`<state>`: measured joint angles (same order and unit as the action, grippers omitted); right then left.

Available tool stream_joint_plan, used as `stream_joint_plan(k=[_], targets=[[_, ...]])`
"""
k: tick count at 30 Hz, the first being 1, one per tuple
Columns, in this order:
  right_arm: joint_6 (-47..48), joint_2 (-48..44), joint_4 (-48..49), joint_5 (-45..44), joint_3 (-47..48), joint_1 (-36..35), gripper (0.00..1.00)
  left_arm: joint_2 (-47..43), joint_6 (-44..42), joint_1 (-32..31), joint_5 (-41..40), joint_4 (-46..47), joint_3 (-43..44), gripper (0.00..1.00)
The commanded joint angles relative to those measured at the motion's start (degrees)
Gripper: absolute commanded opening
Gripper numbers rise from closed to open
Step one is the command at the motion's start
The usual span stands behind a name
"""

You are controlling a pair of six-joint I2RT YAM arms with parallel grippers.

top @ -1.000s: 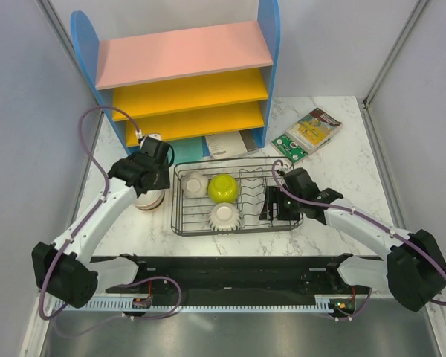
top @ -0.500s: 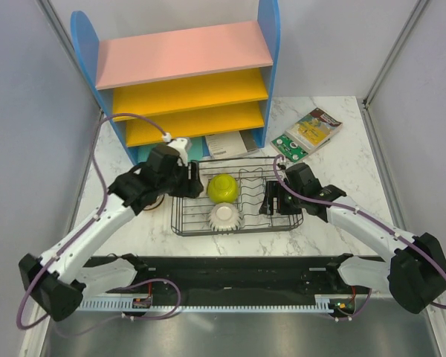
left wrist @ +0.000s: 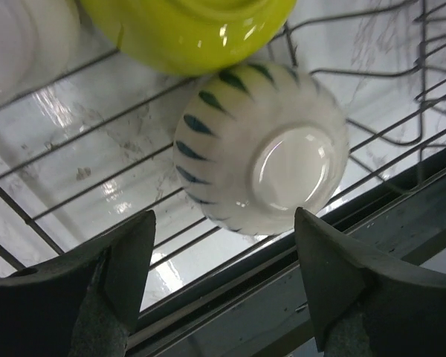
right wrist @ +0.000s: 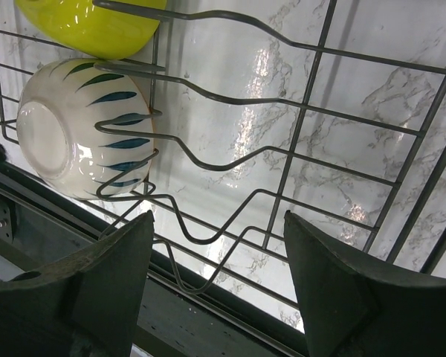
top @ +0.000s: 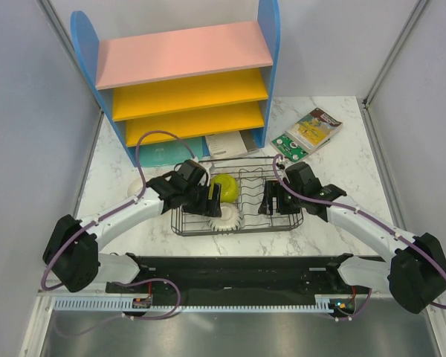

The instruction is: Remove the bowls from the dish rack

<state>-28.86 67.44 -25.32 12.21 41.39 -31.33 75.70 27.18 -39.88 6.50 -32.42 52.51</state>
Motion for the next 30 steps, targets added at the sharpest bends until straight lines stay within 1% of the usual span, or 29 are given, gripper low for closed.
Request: stream_joint_plan(k=[1,6,10,13,17,21,23,30], targets=[[-0.76,-0.56,1.85,1.15,-0.60,0.13,0.78,-2.84,3.23,-0.02,4.58,4.29,-5.04,0.85],[-0.67,-0.55,1.77,1.24,-0.43,0.13,0.78,0.85,3.67,0.15,5.19,6.32,-6.46,0.86],[-0.58,-0.73,1.59,0.98,-0.34,0.13,0.78,2.17,4.72,1.11,5.71,9.13,-7.07,0.90],[-0.67,-0.82,1.59,0.80,-0.78,0.13,0.78,2.87,5.42,2.70,9.05,11.50,-8.12,0.90],[-0.41,-0.64,1.50,0.63,-0.87,0.13,0.78,2.09,7.27,5.68,14.40,16.15,-12.07,0.90],[-0.49,-0.29,1.42,0.62,-1.13,0.13,0.78,-1.34,9.99,8.58,19.16,22.30,-17.17,0.90],[-0.58,-0.03,1.59,0.71,-1.13,0.13,0.78,-1.78,10.09,9.20,20.04,22.76,-18.76,0.90],[-0.67,-0.03,1.86,0.80,-1.13,0.13,0.78,-2.22,9.65,9.47,20.74,22.49,-18.94,0.90]])
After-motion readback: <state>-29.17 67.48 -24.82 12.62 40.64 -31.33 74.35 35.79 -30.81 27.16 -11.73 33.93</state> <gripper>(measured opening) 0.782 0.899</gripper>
